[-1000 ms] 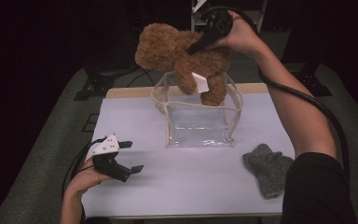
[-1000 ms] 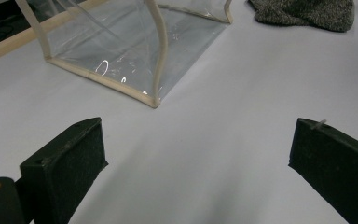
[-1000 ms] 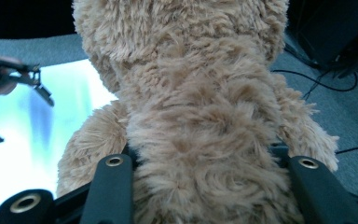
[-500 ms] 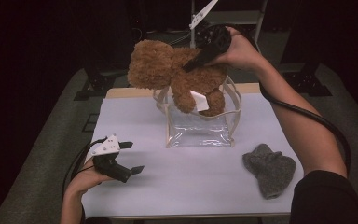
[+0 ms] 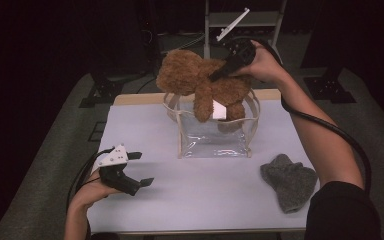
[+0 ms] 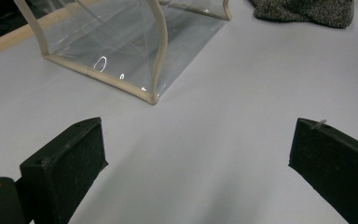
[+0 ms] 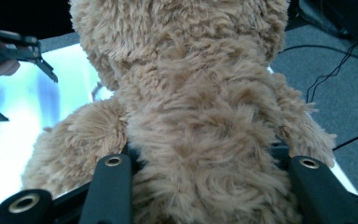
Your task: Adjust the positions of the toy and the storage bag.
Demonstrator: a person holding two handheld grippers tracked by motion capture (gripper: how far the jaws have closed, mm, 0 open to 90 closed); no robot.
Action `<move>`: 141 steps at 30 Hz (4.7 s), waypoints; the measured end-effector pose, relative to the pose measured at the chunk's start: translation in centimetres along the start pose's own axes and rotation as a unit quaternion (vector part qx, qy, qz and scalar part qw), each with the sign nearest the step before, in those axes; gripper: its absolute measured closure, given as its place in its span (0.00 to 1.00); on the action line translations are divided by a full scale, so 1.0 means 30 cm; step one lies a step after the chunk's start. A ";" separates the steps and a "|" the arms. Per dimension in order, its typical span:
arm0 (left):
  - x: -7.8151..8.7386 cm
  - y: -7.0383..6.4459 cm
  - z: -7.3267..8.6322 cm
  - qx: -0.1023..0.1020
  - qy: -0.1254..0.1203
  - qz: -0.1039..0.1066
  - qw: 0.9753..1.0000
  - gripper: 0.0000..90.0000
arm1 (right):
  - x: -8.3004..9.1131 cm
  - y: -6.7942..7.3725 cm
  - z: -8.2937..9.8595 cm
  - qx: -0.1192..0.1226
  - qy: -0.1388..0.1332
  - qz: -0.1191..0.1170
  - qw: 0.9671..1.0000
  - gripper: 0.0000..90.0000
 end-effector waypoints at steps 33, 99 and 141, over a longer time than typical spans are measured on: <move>-0.011 -0.008 0.000 -0.002 0.005 0.003 1.000 0.03 | -0.036 -0.080 0.140 -0.052 0.002 0.025 0.998 0.58; -0.009 -0.032 -0.017 -0.014 0.005 0.004 1.000 0.03 | -0.048 0.067 0.248 -0.026 0.000 -0.006 1.000 0.46; -0.010 -0.032 -0.009 -0.010 0.001 0.001 1.000 0.03 | 0.198 0.217 0.536 -0.069 -0.081 -0.007 0.994 0.40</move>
Point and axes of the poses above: each handheld gripper's, and its own axes: x roughly backward along the jaws, z roughly out of its underside, y roughly to its left, the point moved 5 cm from there along -x, roughly forward along the jaws, and after that the axes turned 2 degrees about x, right-handed, at the moved point
